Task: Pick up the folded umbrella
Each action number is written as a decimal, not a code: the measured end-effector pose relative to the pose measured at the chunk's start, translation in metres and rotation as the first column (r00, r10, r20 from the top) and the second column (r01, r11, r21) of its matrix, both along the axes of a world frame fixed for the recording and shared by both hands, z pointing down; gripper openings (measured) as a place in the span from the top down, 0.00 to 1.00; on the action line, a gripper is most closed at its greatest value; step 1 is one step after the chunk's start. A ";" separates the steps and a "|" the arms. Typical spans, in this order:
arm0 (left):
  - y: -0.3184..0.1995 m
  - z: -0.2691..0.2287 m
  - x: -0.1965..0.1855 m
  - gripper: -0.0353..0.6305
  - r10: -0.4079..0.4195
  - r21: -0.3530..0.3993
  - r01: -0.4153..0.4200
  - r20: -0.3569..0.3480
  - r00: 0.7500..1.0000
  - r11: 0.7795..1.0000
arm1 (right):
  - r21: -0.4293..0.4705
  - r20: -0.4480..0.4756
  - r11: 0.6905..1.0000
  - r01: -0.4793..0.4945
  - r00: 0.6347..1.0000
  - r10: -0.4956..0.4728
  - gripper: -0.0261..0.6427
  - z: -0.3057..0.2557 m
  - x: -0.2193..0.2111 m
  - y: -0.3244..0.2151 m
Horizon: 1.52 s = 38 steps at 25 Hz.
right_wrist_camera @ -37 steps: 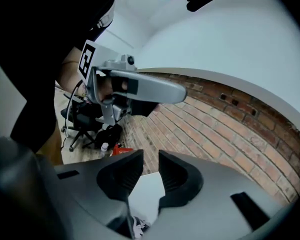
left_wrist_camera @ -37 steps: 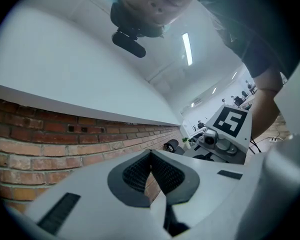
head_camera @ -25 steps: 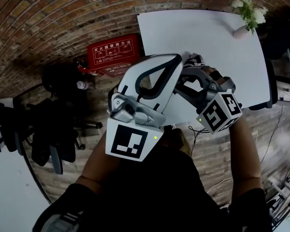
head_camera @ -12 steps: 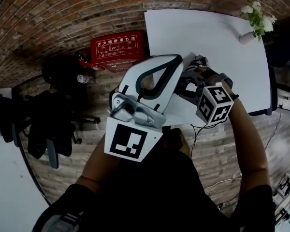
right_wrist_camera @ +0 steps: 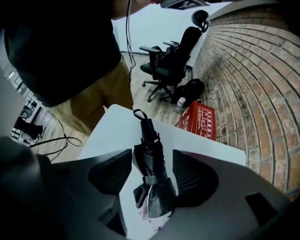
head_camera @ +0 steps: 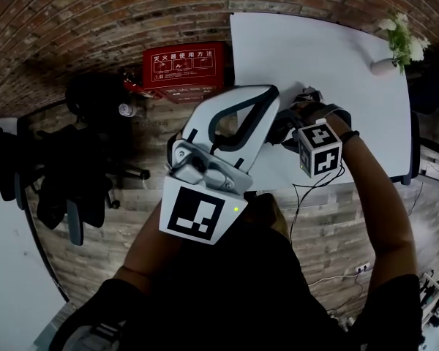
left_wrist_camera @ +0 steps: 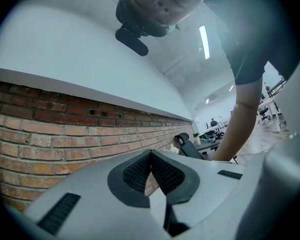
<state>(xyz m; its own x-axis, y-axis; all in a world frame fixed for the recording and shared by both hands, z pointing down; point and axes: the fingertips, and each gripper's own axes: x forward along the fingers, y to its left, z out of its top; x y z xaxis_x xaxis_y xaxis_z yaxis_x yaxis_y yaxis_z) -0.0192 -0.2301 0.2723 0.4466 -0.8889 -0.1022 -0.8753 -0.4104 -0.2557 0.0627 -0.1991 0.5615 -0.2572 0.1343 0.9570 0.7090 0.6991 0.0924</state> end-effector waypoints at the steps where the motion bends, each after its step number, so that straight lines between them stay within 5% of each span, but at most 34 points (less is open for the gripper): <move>1: 0.000 0.000 -0.001 0.93 -0.004 -0.001 0.004 -0.001 1.000 1.000 | 0.006 -0.016 1.000 0.018 1.000 -0.018 0.58 0.004 0.001 -0.001; 22: -0.008 0.011 -0.018 0.93 -0.028 -0.027 0.028 -0.006 1.000 0.999 | 0.038 -0.257 0.982 0.185 0.951 -0.169 0.54 0.069 0.022 -0.022; 38: -0.015 0.019 -0.029 0.93 -0.037 -0.051 0.036 -0.018 0.999 0.998 | 0.011 -0.260 0.976 0.216 0.943 -0.206 0.50 0.091 0.020 -0.017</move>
